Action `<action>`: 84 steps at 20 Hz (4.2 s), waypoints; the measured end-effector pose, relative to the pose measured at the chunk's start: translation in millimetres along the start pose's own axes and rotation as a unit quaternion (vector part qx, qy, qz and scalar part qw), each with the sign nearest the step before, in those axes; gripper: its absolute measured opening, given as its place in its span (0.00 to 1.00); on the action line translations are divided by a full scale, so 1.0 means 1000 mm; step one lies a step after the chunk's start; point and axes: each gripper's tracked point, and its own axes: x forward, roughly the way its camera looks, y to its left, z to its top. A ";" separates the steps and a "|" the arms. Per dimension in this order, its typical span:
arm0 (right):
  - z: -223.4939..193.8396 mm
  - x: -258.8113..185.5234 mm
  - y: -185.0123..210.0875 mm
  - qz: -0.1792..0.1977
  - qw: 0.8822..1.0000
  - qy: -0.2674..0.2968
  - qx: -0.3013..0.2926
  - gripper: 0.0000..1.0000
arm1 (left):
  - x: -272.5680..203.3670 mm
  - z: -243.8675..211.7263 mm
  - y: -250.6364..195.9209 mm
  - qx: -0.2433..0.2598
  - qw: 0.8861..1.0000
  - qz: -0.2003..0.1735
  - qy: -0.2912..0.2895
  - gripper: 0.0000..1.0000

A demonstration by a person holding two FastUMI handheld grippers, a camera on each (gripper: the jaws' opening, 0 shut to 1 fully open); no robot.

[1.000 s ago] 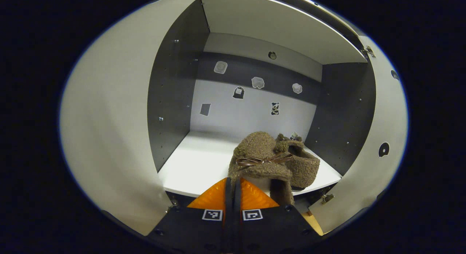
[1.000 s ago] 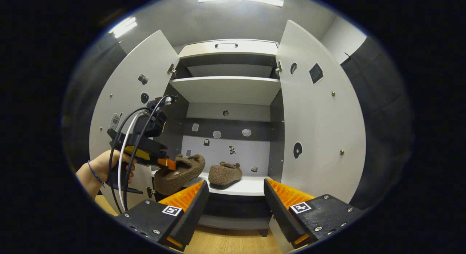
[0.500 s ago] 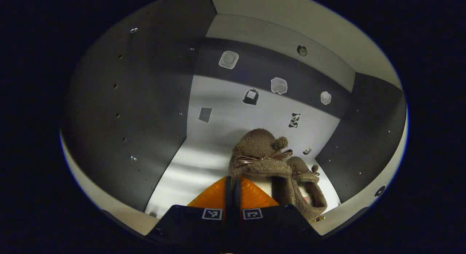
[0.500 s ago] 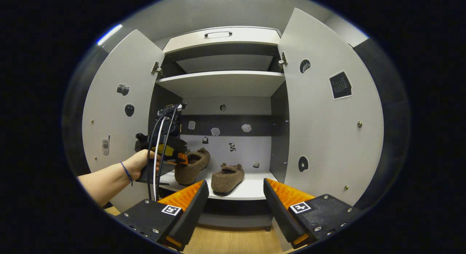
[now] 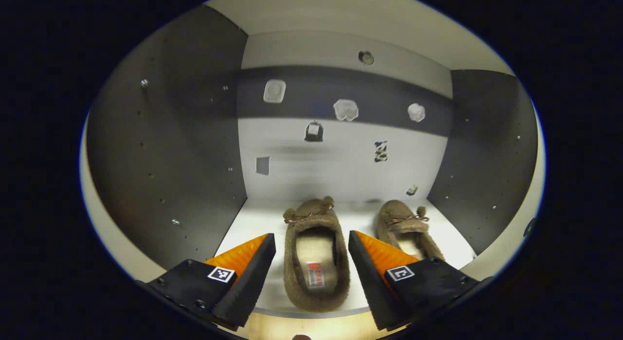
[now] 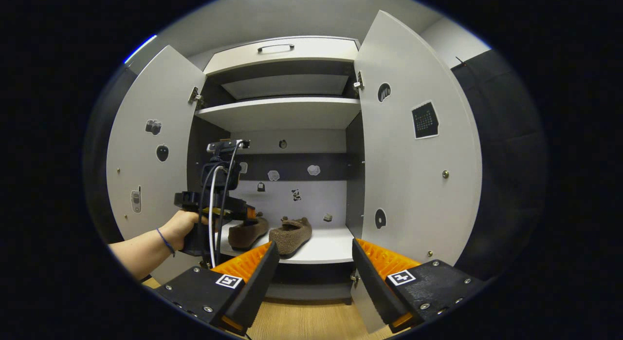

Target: Grab one shoe with the right hand and put it into the shoe cabinet, grab the other shoe with the left hand and put it into the shoe cabinet; then close the right door with the right hand and the left door with the left hand.

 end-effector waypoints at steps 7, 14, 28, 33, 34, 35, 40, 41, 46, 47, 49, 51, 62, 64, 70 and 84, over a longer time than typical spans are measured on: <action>0.020 -0.048 -0.031 0.000 1.000 -0.015 0.004 0.92 | -0.156 0.046 -0.035 0.052 0.987 -0.040 -0.145 0.97; 0.033 -0.106 -0.128 -0.073 0.997 -0.016 -0.022 0.93 | -0.257 0.009 -0.013 0.057 0.980 -0.023 -0.191 0.98; -0.103 -0.024 -0.283 -0.153 0.986 0.068 0.016 0.93 | -0.341 -0.032 0.095 0.012 0.977 0.105 -0.187 0.97; -0.117 -0.005 -0.253 -0.109 0.991 0.066 0.032 0.93 | -0.364 -0.022 0.123 0.009 0.970 0.143 -0.197 0.97; -0.117 -0.004 -0.246 -0.099 0.992 0.064 0.034 0.93 | -0.367 -0.028 0.124 0.012 0.969 0.145 -0.201 0.96; -0.118 -0.003 -0.237 -0.087 0.993 0.064 0.036 0.93 | -0.368 -0.023 0.121 0.016 0.968 0.147 -0.203 0.96; -0.120 -0.005 -0.223 -0.073 0.994 0.069 0.042 0.89 | -0.377 -0.024 0.126 0.020 0.967 0.141 -0.211 0.96; -0.120 -0.005 -0.218 -0.069 0.994 0.070 0.038 0.88 | -0.378 -0.026 0.130 0.017 0.967 0.144 -0.211 0.96; -0.121 -0.002 -0.162 -0.028 0.996 0.079 0.038 0.88 | -0.385 -0.041 0.157 -0.006 0.966 0.158 -0.204 0.96; -0.122 0.001 -0.149 -0.017 0.996 0.080 0.040 0.88 | -0.387 -0.043 0.159 -0.010 0.966 0.157 -0.204 0.98; -0.123 0.006 -0.122 0.007 0.996 0.084 0.038 0.88 | -0.390 -0.046 0.166 -0.015 0.966 0.158 -0.203 0.99; -0.121 0.013 -0.100 0.023 0.996 0.086 0.030 0.88 | -0.395 -0.049 0.175 -0.016 0.965 0.166 -0.203 0.96; -0.127 0.092 -0.001 0.072 0.994 0.085 -0.006 0.90 | -0.395 -0.066 0.228 -0.027 0.962 0.199 -0.185 0.99; -0.125 0.098 0.002 0.072 0.994 0.082 -0.013 0.89 | -0.389 -0.072 0.237 -0.033 0.963 0.201 -0.177 0.94; -0.127 0.122 0.011 0.062 0.994 0.088 -0.005 0.89 | -0.358 -0.098 0.260 -0.054 0.967 0.196 -0.151 0.94; -0.111 0.122 0.002 0.029 0.995 0.092 0.015 0.89 | -0.250 -0.130 0.226 -0.021 0.989 0.099 -0.109 0.93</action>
